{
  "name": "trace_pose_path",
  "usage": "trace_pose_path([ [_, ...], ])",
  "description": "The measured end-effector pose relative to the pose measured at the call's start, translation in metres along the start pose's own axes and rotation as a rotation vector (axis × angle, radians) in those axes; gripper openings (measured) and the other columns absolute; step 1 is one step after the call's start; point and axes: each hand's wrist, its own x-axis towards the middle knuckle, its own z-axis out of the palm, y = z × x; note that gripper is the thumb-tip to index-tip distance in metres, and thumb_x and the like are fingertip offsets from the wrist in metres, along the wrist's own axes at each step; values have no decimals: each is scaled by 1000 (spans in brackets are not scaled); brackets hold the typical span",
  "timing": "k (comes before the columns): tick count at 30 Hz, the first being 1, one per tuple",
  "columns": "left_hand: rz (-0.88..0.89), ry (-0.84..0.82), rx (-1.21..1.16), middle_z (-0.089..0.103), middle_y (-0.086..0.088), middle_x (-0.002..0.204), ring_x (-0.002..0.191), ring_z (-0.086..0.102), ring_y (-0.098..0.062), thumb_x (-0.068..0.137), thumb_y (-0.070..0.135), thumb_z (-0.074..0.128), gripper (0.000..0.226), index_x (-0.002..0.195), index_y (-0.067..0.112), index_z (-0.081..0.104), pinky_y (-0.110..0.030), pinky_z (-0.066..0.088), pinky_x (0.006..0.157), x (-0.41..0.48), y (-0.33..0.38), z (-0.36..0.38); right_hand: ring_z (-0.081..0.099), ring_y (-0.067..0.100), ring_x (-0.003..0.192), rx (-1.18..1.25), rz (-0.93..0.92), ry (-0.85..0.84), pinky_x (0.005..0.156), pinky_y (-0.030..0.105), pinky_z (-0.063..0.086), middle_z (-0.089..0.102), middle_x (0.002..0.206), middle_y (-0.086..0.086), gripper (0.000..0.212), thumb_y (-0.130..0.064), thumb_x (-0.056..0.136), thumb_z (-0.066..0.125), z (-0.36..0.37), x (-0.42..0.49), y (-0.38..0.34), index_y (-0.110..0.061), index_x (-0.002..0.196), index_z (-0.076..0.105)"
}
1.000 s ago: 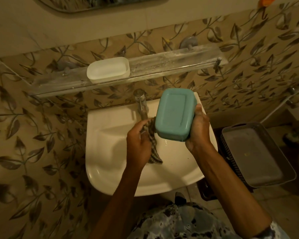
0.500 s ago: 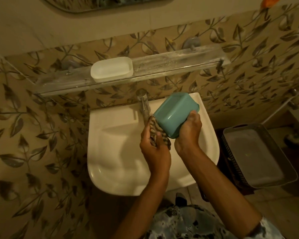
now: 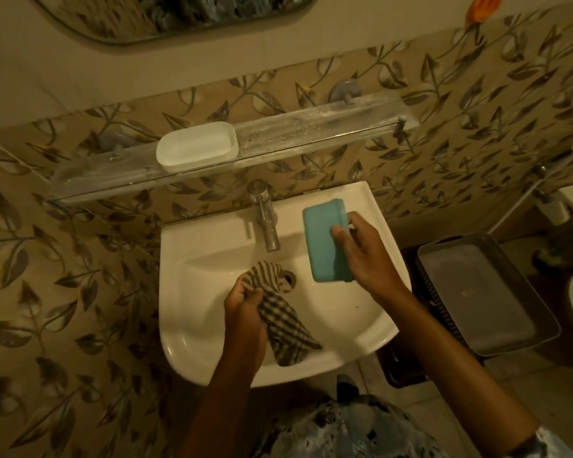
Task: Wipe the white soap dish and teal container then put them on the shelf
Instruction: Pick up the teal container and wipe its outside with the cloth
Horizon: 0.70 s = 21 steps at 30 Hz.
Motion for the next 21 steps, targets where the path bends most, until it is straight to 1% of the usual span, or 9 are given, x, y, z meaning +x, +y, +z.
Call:
trace_pose_path([
  [2,-161,-14,-91,62,-21,119,105,60,-33,98,24,40,35,121,5,57,-43,47,91,6,6,0,60,-1,80,-189,-167,-126,61,17,48,62,90,-8,12,-28,101,48,6,-12,-1,-18,102,53],
  [4,-240,-88,-101,66,-20,109,97,63,-29,97,41,37,51,122,1,57,-38,48,87,8,12,1,60,5,80,-481,-377,-237,60,17,47,65,95,-7,9,-29,99,49,11,-23,-3,-28,108,51],
  [5,-248,-136,-95,68,-17,104,91,65,-26,95,47,36,57,120,1,59,-37,49,83,9,15,1,63,11,84,-615,-479,-267,62,21,50,68,99,-3,19,-24,96,54,14,-28,-3,-30,114,51],
  [7,-235,-192,-58,70,-15,106,93,66,-25,88,58,39,64,117,6,63,-39,49,87,12,18,-2,67,23,85,-776,-599,-301,65,35,57,71,99,4,40,-10,85,67,21,-34,-4,-25,120,55],
  [11,-85,-211,132,65,-15,120,112,61,-29,61,63,61,84,127,11,56,-48,44,102,14,17,-12,64,25,83,-933,-769,-332,77,37,49,70,93,4,57,-1,74,76,26,-38,-3,-21,125,61],
  [13,-16,-237,196,67,-13,116,105,65,-28,56,60,68,86,127,14,54,-45,50,94,13,13,-16,63,24,84,-950,-831,-373,81,38,47,69,94,3,55,-5,78,76,23,-37,-2,-22,128,60],
  [17,37,-338,215,69,-16,108,97,66,-29,71,43,73,56,116,11,61,-36,53,80,13,9,-24,58,23,99,-855,-905,-362,93,41,44,67,104,3,30,-24,87,70,9,-36,-1,-21,117,68],
  [19,59,-369,216,68,-17,110,100,65,-31,76,39,67,48,115,12,61,-36,54,81,11,11,-25,50,20,116,-622,-814,-216,102,37,36,57,119,5,36,-39,88,66,2,-40,0,-18,116,66],
  [21,87,-405,205,68,-16,112,101,66,-29,74,40,65,51,116,13,61,-33,55,82,9,13,-27,41,15,130,-265,-519,-24,107,33,34,46,134,1,50,-46,84,63,-2,-42,-1,-22,127,52],
])
